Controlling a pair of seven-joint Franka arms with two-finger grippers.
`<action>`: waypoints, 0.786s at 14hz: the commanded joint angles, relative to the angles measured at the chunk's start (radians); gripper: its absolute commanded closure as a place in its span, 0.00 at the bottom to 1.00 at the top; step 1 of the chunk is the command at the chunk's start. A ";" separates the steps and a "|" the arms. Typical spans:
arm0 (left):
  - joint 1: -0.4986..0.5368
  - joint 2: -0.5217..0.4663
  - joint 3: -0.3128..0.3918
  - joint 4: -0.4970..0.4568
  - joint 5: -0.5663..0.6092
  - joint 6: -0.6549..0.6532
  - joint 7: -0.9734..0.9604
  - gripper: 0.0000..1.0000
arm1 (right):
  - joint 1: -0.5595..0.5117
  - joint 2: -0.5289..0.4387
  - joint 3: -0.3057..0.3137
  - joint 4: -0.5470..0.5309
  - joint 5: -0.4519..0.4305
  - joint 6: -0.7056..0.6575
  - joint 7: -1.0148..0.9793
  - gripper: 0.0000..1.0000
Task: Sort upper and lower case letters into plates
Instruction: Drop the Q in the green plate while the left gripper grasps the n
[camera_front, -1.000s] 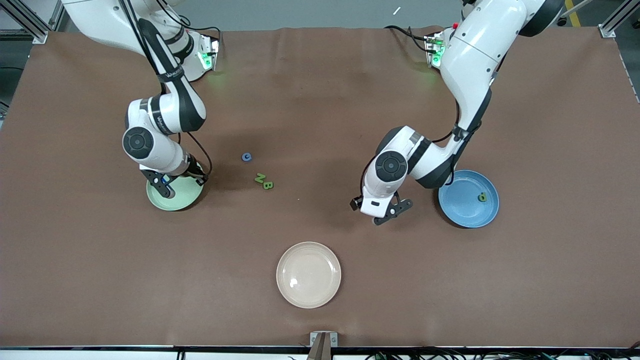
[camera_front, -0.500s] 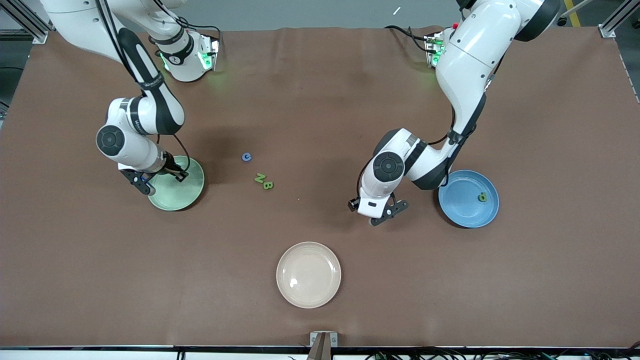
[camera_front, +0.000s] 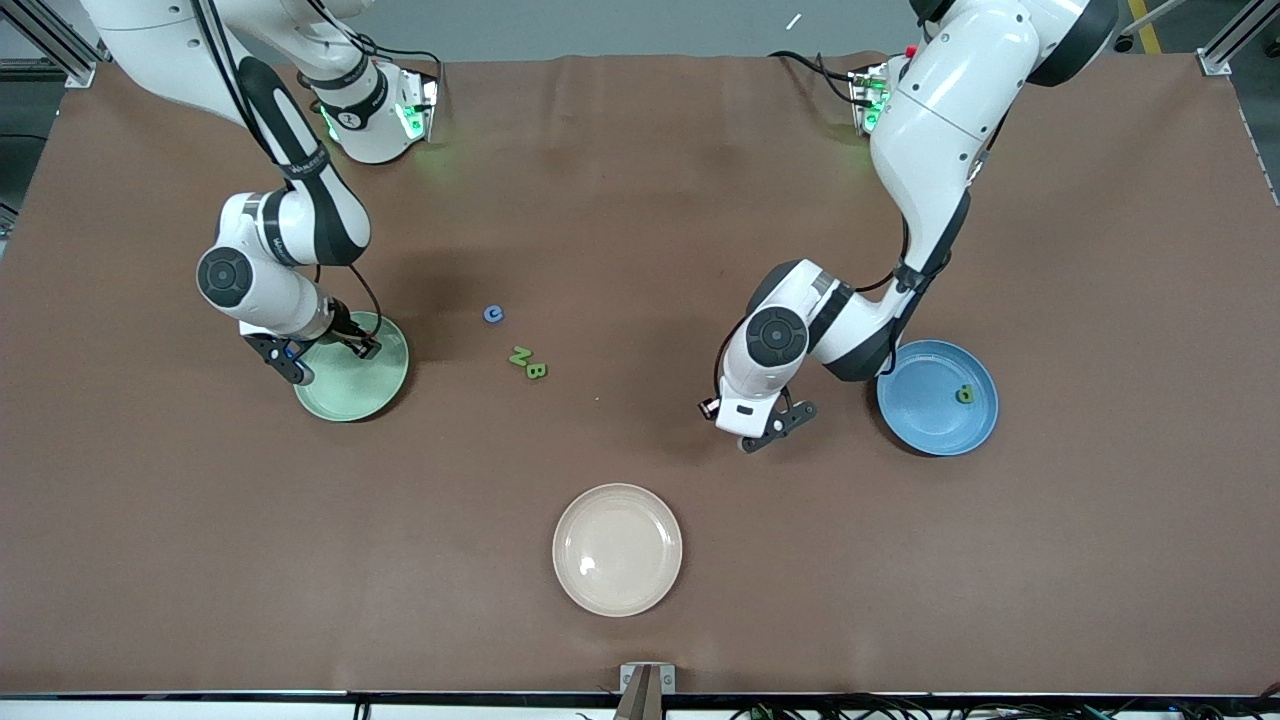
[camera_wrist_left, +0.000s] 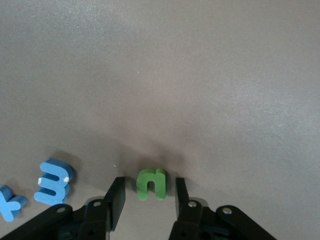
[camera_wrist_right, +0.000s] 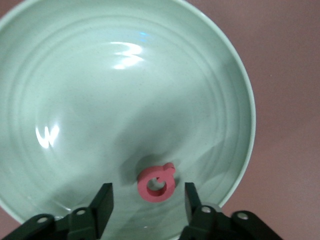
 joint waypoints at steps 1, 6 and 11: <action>-0.011 0.014 0.010 0.020 0.016 0.012 -0.021 0.64 | 0.020 -0.056 0.012 0.084 0.001 -0.160 -0.067 0.00; -0.011 0.017 0.012 0.018 0.018 0.029 -0.019 0.77 | 0.126 -0.096 0.016 0.248 0.004 -0.443 -0.075 0.00; 0.012 -0.049 0.012 0.014 0.027 -0.043 -0.006 0.84 | 0.260 -0.108 0.018 0.144 0.007 -0.271 -0.063 0.00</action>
